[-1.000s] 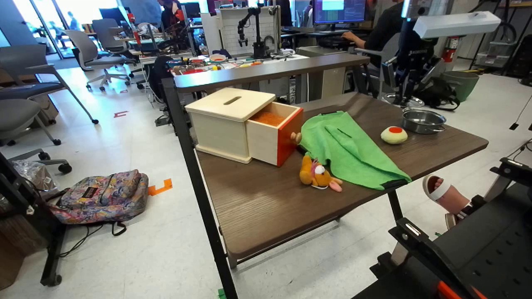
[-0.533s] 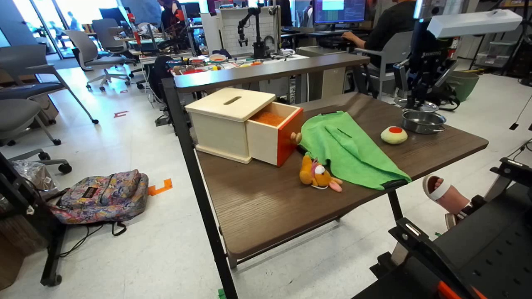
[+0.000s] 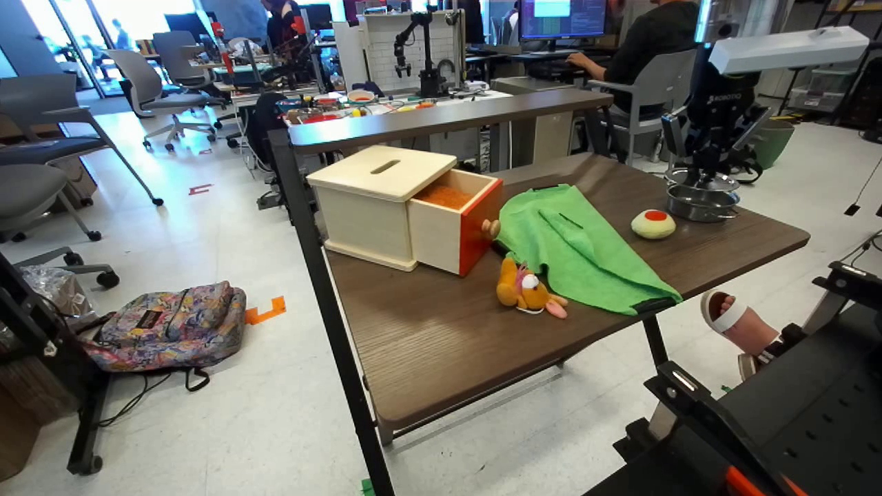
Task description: Cover the pot with the silver lid
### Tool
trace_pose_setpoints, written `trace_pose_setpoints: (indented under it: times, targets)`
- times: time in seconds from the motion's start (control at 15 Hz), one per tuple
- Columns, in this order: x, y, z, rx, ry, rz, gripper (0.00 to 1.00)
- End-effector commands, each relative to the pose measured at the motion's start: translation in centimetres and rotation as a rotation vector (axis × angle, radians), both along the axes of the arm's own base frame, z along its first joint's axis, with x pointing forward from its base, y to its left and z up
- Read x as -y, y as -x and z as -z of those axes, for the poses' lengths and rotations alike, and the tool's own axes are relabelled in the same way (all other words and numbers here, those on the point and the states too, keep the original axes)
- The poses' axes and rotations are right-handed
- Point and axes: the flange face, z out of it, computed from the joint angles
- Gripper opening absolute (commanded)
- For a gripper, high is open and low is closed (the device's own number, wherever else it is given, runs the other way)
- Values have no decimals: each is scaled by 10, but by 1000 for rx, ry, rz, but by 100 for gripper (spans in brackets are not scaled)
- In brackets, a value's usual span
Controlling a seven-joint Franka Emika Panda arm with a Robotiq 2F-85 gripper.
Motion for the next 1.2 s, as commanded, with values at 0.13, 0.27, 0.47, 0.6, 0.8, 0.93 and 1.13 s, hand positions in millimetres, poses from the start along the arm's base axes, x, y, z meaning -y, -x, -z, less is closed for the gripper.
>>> trace_pose_setpoints:
  times: [0.13, 0.27, 0.47, 0.6, 0.8, 0.93, 1.13]
  targets:
    - [7, -19, 11, -34, 6, 70, 6]
    - [9, -23, 16, -42, 14, 82, 6]
    - [14, -25, 21, -52, 24, 101, 6]
    - [17, -25, 23, -55, 32, 112, 6]
    - [22, -22, 26, -82, 34, 113, 6]
    - [23, -18, 27, -95, 35, 110, 6]
    - [26, -15, 26, -94, 36, 106, 6]
